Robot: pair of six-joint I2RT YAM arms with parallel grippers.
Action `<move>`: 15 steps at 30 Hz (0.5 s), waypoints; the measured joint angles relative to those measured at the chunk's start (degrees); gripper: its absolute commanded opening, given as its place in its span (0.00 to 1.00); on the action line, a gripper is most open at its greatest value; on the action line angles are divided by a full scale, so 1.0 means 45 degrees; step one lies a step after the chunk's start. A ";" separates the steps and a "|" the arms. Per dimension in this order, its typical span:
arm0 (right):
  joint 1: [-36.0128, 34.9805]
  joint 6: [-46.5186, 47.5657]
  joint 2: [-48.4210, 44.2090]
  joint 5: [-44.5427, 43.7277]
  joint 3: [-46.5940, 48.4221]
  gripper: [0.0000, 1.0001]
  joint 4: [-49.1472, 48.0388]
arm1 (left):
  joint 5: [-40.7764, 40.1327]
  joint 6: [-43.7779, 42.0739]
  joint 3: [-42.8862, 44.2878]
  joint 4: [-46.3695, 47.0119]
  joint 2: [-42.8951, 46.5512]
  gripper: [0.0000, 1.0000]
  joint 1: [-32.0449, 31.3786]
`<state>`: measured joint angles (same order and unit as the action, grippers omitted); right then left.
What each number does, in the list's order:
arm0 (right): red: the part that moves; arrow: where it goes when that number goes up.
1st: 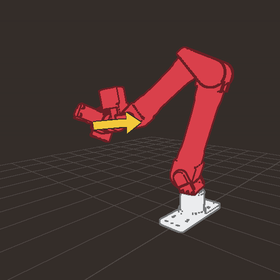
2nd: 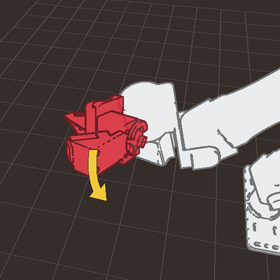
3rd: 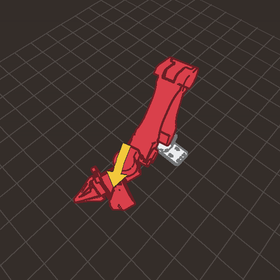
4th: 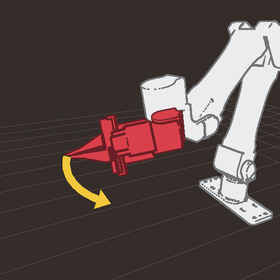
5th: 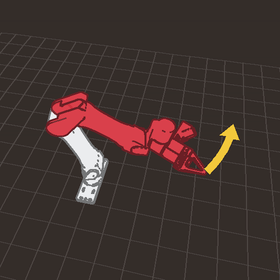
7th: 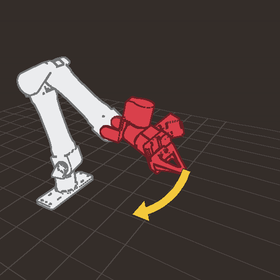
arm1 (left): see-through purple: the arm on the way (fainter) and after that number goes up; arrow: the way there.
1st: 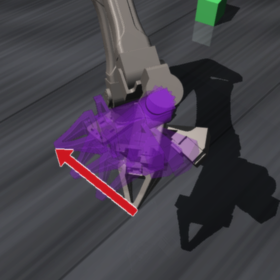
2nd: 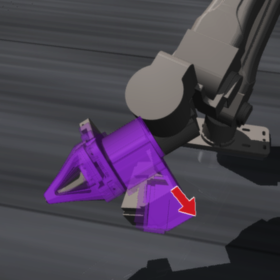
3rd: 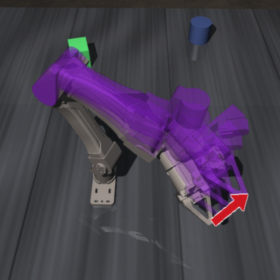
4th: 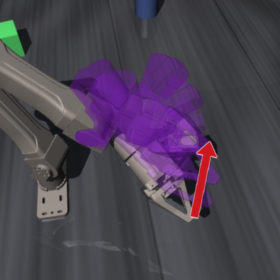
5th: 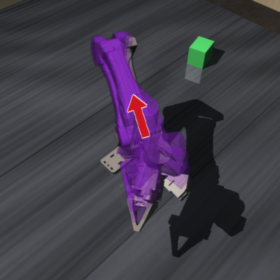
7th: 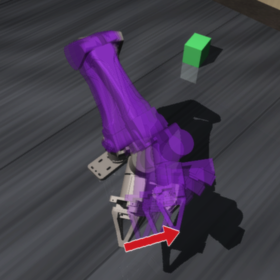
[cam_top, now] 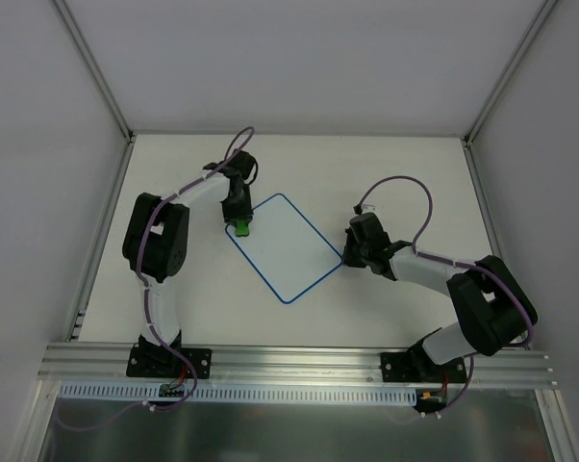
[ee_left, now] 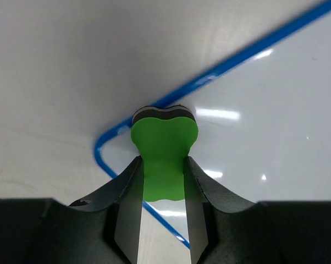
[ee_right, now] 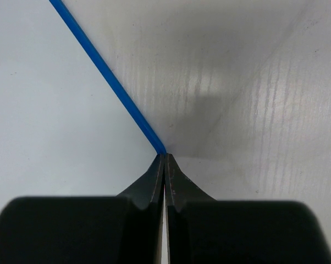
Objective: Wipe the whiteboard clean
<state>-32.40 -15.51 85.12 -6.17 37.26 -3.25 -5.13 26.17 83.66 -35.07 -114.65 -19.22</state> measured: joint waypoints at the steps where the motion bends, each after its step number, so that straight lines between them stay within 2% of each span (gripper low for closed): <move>1: 0.0010 0.0005 0.0000 0.0010 0.0000 0.00 0.0000 | -0.0107 -0.0010 0.0131 0.0015 -0.0083 0.00 -0.0364; 9: 0.0019 0.0005 0.0000 0.0034 0.0000 0.00 0.0000 | -0.0136 -0.0029 0.1151 0.0107 -0.0865 0.00 -0.3468; 13: 0.0039 0.0024 -0.0005 0.0078 0.0000 0.01 0.0000 | 0.0257 0.0005 0.1015 0.0194 -0.0670 0.00 -0.4056; 15: 0.0039 0.0063 -0.0010 0.0092 0.0000 0.07 0.0000 | 0.0364 0.0010 0.0767 -0.0019 -0.0403 0.00 -0.3910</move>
<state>-32.23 -15.22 85.08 -5.76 37.26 -3.25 -3.49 26.22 87.11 -35.16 -116.46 -36.82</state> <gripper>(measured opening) 0.030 0.308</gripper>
